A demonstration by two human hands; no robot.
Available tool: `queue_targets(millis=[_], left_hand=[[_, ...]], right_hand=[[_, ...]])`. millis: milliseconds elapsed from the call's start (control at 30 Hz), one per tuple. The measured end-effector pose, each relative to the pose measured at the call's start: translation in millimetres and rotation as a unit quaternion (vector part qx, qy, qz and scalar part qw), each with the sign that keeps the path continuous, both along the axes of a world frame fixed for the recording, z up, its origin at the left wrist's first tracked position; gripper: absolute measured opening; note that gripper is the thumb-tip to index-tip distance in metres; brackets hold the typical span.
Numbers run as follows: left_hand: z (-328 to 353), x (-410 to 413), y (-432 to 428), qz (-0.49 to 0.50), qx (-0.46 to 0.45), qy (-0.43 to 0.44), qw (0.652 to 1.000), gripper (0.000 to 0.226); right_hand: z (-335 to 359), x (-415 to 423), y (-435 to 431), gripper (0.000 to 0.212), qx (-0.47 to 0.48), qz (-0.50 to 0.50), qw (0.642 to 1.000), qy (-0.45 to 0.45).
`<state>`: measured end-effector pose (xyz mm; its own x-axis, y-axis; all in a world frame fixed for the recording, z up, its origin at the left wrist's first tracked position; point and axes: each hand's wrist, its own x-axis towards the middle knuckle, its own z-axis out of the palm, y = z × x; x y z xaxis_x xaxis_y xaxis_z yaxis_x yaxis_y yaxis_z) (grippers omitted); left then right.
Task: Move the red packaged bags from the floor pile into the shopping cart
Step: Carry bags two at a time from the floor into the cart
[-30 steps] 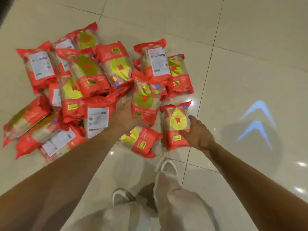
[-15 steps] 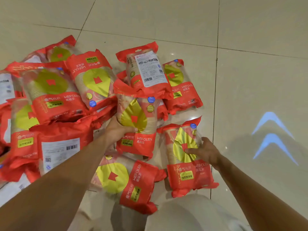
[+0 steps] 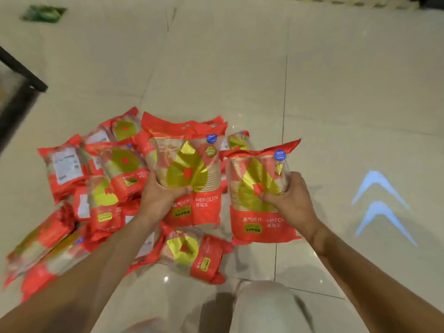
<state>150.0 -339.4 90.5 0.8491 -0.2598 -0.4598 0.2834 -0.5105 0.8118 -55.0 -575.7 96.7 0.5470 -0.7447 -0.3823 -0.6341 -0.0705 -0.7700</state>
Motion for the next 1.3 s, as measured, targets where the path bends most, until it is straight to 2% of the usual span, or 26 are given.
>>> queue_targets(millis=[133,233,300,367,533,667,833,900,1033,1200,1300], left_hand=[[200.8,4.5,19.9,0.024,-0.039,-0.02,0.999,0.082],[353.8,2.3,41.8,0.035,-0.067,-0.06,0.995,0.067],[448.4,2.0,56.6,0.04,-0.085,-0.084,0.992,0.079],[532.9,1.4,74.5,0.035,-0.099,-0.115,0.988,0.091],[684.2,-12.4,112.1,0.007,-0.121,-0.201,0.972,0.077],[739.1,-28.8,136.4,0.025,-0.148,-0.229,0.962,0.07],[763.4,-45.6,170.9,0.082,-0.159,-0.243,0.953,0.088],[772.6,-54.1,184.2,0.113,-0.151,-0.256,0.948,0.084],[781.3,-78.2,223.5,0.178,-0.125,-0.279,0.935,0.062],[781.9,-123.9,290.5,0.298,-0.073,-0.293,0.905,0.067],[785.6,-164.3,328.8,0.367,-0.046,-0.295,0.881,0.072]], right_hand=[[206.8,19.7,10.4,0.064,-0.022,0.002,0.997,-0.069],[356.6,28.1,25.9,0.067,-0.048,0.011,0.991,-0.121],[448.6,30.3,38.9,0.07,-0.066,0.014,0.986,-0.155],[526.9,29.7,50.9,0.071,-0.081,0.013,0.98,-0.182],[662.9,25.0,79.0,0.07,-0.103,0.023,0.964,-0.245],[716.9,32.2,99.1,0.075,-0.098,0.051,0.952,-0.286],[739.4,49.1,119.6,0.074,-0.076,0.103,0.939,-0.319],[743.2,58.7,132.5,0.071,-0.062,0.131,0.933,-0.33],[743.2,81.6,167.4,0.075,-0.03,0.192,0.92,-0.341],[737.6,109.8,232.5,0.062,0.009,0.303,0.89,-0.342],[738.1,119.1,286.1,0.069,0.031,0.375,0.856,-0.354]])
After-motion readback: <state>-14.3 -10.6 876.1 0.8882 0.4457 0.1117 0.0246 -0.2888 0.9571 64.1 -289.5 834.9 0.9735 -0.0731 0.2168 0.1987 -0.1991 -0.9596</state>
